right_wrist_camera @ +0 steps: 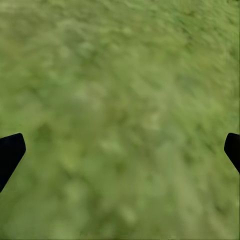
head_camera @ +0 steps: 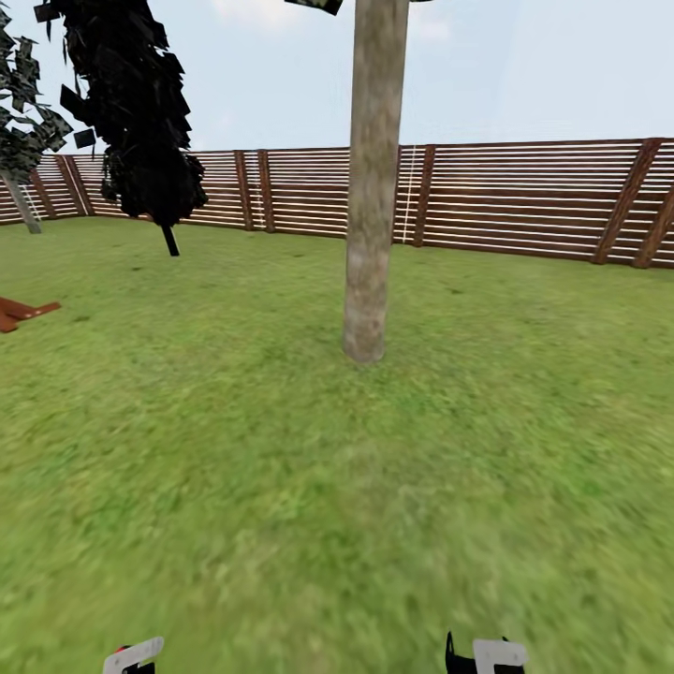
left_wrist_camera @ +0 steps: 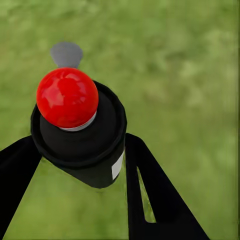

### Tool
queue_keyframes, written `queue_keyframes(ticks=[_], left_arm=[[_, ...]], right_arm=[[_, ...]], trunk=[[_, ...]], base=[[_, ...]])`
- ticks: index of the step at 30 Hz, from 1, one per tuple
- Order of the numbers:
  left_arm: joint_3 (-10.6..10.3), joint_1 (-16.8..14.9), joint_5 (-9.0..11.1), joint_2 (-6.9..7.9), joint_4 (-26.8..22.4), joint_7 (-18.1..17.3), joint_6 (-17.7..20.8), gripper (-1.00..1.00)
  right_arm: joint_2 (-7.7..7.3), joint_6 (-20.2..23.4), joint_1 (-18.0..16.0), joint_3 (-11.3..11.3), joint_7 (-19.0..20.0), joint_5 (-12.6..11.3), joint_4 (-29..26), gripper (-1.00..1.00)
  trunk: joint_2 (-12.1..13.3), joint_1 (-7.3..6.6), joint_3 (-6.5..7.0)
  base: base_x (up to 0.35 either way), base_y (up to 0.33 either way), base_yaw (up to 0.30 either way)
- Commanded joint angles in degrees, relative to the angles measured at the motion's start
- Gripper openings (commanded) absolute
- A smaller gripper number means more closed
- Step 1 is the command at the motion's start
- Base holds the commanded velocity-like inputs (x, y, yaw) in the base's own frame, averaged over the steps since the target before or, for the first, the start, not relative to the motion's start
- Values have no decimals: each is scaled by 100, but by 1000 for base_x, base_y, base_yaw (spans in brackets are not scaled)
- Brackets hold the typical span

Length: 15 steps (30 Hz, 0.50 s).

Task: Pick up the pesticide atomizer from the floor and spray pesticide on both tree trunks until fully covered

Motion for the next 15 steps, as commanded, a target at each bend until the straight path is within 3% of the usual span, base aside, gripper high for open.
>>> queue_keyframes(ticks=[1,15], left_arm=[[42,-5,-60,1,8,13,-23,-100],[42,-5,-60,1,9,13,-11,-100]], right_arm=[[1,-6,-3,-34,-37,63,6,100],[1,-6,-3,-33,-37,62,5,100]], trunk=[[-2,3,-5],[-2,3,-5]], base=[[339,0,0],[338,0,0]])
